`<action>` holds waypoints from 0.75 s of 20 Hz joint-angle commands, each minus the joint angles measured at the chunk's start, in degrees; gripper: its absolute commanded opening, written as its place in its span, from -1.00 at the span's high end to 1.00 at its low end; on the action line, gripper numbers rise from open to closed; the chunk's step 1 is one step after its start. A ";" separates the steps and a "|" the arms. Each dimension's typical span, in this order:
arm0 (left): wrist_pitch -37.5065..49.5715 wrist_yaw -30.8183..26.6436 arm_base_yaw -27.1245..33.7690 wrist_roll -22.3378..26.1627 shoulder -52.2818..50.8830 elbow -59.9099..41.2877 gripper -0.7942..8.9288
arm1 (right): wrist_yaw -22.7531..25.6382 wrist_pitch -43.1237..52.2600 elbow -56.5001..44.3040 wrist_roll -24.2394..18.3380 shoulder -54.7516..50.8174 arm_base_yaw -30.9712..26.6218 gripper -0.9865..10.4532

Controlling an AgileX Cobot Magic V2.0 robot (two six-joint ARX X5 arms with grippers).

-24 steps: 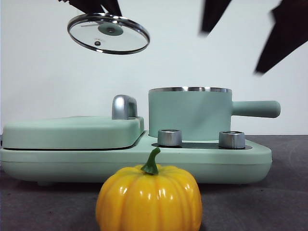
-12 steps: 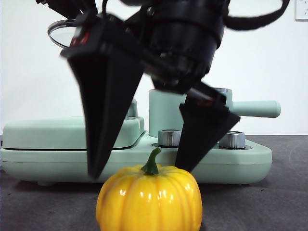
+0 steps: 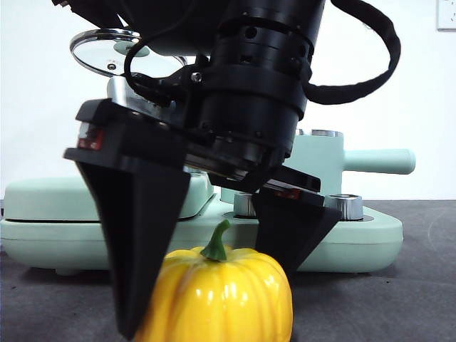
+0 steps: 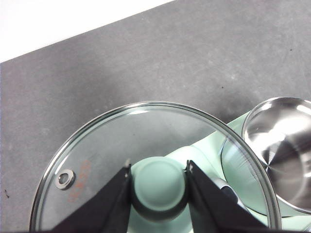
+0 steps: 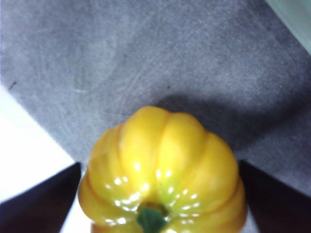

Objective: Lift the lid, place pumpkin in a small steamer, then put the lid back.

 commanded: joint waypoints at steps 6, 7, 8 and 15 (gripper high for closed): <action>1.42 0.26 0.26 0.35 -0.48 1.16 0.80 | -0.98 -2.97 3.06 0.15 1.20 0.48 0.27; 1.42 0.26 0.48 0.31 -0.48 1.16 0.80 | -0.81 -5.20 4.74 0.09 1.20 0.15 0.27; 1.42 0.26 0.77 -0.02 -0.48 1.16 0.80 | -0.76 -7.98 7.17 -0.31 1.20 -0.28 0.27; 1.60 0.26 1.64 -0.04 -0.48 1.16 0.80 | 1.22 -29.20 29.31 -5.88 1.27 -9.01 0.27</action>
